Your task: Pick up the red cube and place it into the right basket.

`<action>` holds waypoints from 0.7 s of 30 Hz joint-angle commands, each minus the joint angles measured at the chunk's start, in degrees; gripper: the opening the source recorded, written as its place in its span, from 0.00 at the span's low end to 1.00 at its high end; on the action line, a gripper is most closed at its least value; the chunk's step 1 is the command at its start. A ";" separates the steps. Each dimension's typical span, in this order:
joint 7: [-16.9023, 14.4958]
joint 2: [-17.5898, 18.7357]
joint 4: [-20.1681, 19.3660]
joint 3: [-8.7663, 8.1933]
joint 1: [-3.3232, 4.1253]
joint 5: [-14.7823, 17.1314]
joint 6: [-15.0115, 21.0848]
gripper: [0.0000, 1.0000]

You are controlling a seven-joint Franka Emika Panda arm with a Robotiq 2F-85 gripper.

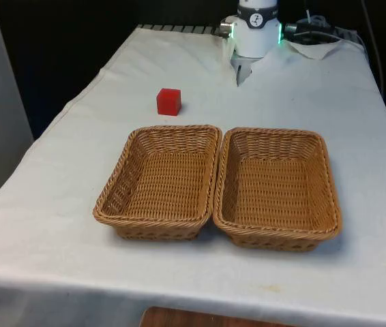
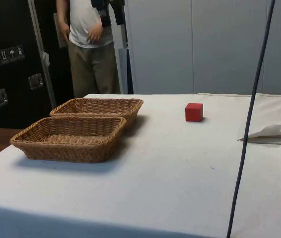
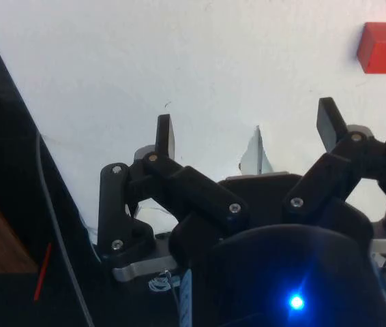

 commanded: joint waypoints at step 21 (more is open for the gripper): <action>-0.74 -8.14 -8.65 0.06 -0.17 -2.75 1.95 1.00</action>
